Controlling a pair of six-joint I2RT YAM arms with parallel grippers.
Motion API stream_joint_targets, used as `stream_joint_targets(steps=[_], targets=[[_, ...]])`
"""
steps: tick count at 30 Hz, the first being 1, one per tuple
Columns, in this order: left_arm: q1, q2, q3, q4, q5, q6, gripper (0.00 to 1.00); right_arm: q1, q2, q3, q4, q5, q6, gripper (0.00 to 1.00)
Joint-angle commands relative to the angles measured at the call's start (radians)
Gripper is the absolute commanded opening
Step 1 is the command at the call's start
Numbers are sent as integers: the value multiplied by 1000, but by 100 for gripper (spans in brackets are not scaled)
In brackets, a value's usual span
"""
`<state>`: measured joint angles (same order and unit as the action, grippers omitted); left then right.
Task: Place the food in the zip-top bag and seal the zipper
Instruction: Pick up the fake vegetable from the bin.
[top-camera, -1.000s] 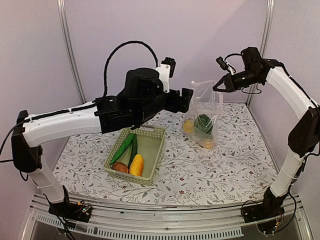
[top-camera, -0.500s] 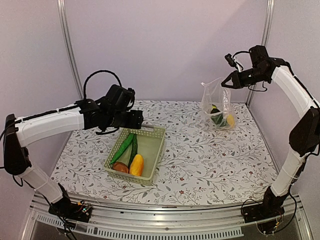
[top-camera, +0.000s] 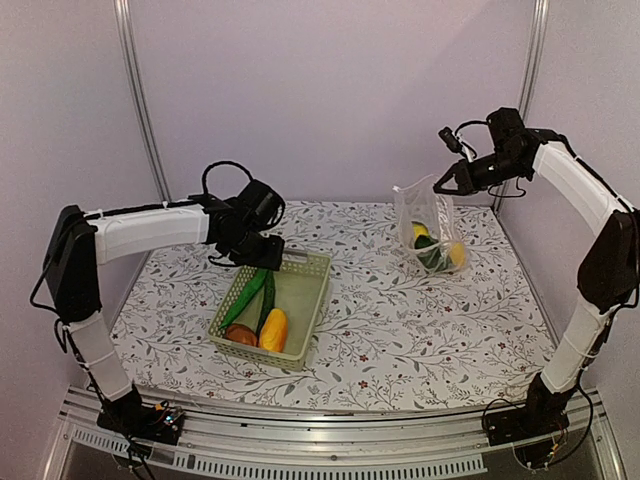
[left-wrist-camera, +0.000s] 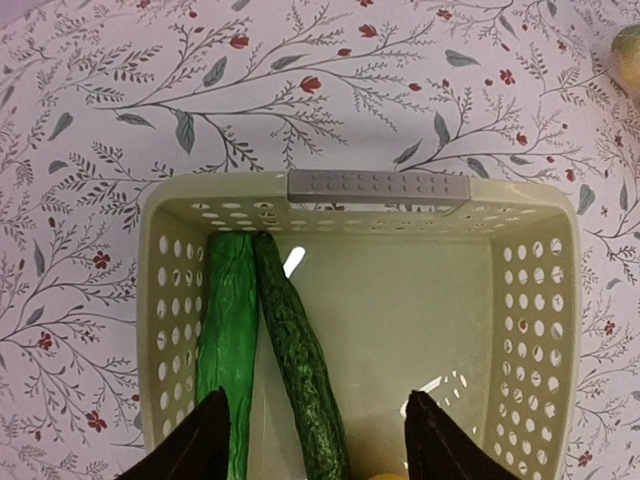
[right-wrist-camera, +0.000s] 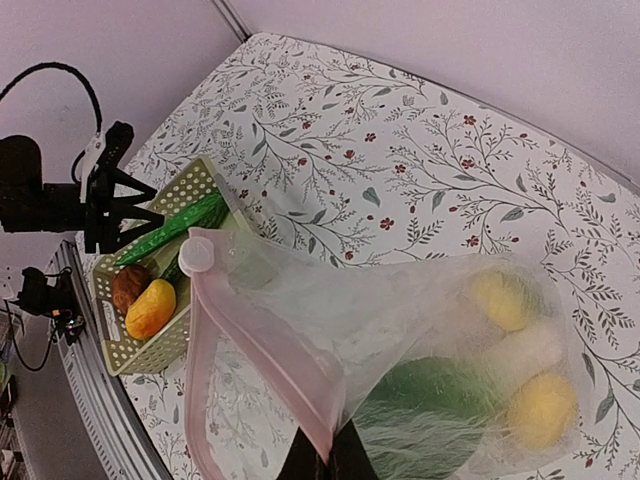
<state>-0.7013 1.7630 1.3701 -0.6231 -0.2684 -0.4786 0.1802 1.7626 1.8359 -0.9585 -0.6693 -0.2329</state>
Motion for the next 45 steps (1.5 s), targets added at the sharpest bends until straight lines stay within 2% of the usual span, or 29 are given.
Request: stream_joint_targets(steps=[1,6,17,29,39,45], targets=[[29,76,66,-59,35,14,58,19,-30,-35,16,-32,-14,0],[45,141,93,-67,36,10,56,24,-49,-43,19,-26,-20,0],[68,292,186,-95,22,28,43,27,-60,-51,16,-36,-23,0],[77,384,244,-125,-17,17,36,28,-60,-56,18,-39,-23,0],[86,426,269,-161,1,11,37,32,-57,-65,23,-40,-20,0],[86,435,281,-165,28,4,27,35,-55,-67,22,-39,-20,0]])
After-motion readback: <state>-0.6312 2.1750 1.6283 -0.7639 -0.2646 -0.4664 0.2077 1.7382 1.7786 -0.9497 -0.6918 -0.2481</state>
